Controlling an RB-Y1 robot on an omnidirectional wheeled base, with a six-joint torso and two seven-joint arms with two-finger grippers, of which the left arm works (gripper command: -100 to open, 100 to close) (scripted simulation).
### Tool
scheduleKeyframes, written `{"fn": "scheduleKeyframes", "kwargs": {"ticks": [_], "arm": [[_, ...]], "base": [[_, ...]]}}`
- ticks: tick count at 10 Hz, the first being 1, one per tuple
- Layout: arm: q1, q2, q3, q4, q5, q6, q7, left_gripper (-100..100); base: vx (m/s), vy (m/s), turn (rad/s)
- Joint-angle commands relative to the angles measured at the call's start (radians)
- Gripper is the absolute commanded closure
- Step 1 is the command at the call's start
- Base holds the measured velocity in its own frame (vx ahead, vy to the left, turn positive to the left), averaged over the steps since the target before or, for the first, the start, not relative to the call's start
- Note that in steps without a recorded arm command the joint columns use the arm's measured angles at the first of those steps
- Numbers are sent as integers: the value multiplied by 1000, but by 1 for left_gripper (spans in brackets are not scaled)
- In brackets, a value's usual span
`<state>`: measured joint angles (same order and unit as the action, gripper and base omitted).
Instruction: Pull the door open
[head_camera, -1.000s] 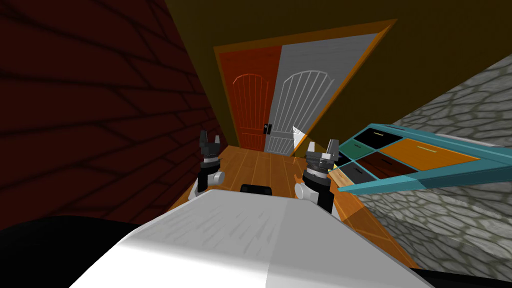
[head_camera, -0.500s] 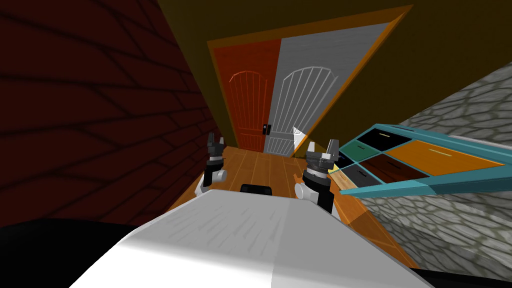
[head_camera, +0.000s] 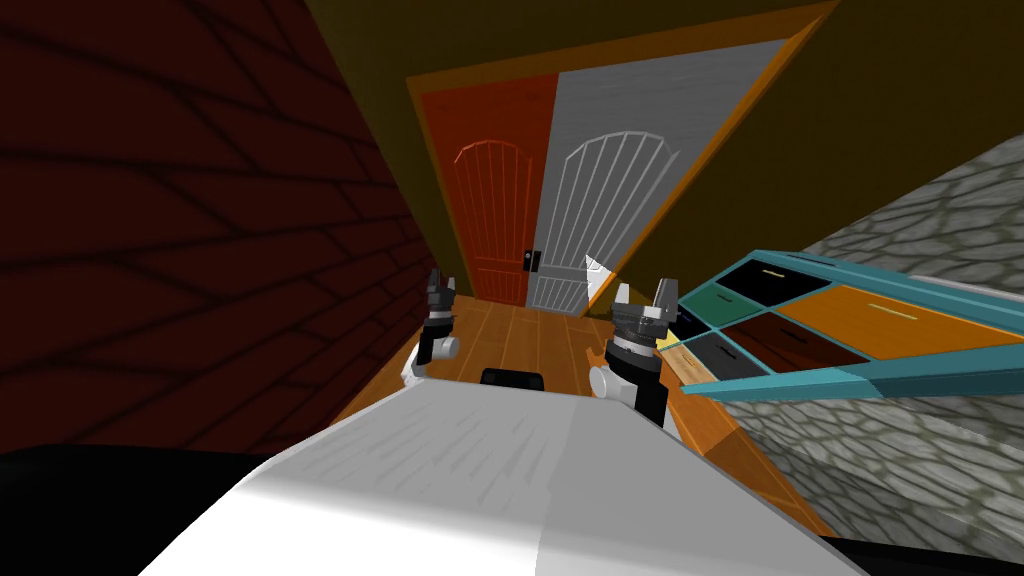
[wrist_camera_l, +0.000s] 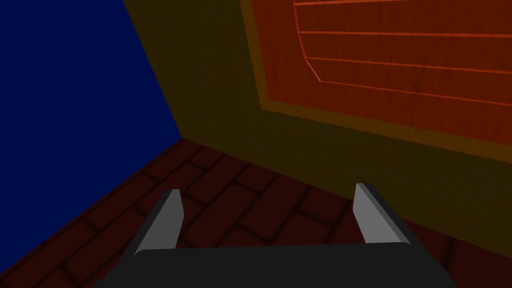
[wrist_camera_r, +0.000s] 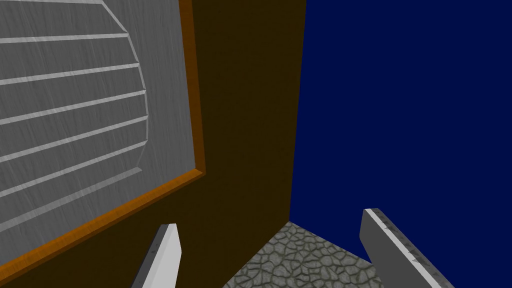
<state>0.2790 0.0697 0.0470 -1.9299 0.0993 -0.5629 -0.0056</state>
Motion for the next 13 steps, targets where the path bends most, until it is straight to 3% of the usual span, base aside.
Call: {"fn": "scheduleKeyframes", "kwargs": {"ticks": [1,3,4,13], "arm": [[-26,4,-2,40,4,9,-2,-100],[-60,8,-5,95,8,12,-5,-100],[-60,8,-5,98,8,12,-5,-100],[-222,21,-22,369,29,29,-19,-100]], "base": [[101,-60,-6],[105,-38,-7],[65,-22,-3],[91,-44,-8]]}}
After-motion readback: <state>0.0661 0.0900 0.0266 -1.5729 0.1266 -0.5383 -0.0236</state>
